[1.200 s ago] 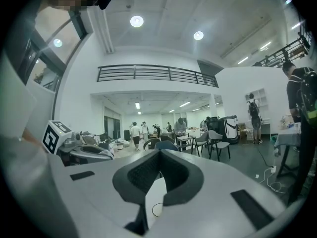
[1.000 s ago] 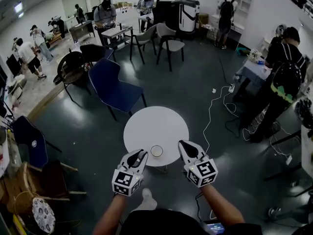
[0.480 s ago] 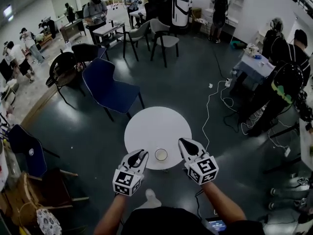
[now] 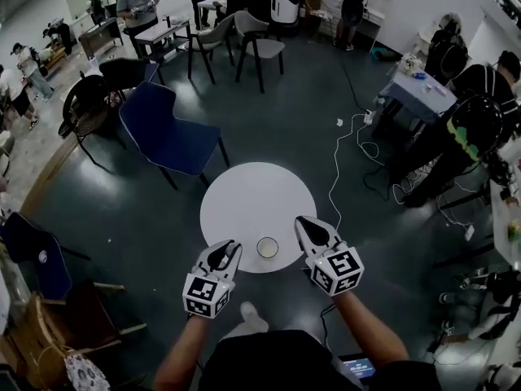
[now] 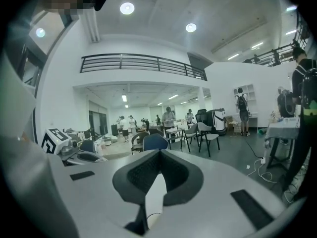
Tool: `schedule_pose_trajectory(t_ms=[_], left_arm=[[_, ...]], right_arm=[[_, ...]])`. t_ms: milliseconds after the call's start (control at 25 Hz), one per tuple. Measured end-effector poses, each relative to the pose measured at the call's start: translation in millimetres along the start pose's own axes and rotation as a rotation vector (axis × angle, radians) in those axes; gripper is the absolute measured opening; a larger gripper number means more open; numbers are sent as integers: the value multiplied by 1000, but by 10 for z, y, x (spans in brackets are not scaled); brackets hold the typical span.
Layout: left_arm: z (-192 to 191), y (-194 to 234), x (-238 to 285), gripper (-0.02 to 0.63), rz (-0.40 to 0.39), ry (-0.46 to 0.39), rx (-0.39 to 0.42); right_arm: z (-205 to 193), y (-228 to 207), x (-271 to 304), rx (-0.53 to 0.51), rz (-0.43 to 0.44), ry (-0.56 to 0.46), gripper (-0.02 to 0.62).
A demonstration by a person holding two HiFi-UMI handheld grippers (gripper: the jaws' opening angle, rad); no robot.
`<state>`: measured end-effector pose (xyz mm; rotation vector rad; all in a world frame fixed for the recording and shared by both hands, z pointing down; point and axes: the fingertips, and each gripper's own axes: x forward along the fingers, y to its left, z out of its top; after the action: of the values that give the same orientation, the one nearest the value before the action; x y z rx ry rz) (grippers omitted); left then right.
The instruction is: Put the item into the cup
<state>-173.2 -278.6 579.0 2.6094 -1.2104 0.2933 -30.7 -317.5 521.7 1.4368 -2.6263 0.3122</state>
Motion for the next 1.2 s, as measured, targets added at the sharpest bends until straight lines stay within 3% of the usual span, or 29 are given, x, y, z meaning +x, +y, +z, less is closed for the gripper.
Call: schedule_pose_trajectory(t_ms=[600,1000,1200], left_arm=[[-437,-21,563,74,-116,100,1],[-757,-31,964,74,-122,173,-14],[-952,-178,1254,74,-151,223,29]], right_arm=[[-470,-407,79,61,-101,68,17],[-816,-710,84,102,-117,118,17],[-988,-922,49,127,-127,150,17]])
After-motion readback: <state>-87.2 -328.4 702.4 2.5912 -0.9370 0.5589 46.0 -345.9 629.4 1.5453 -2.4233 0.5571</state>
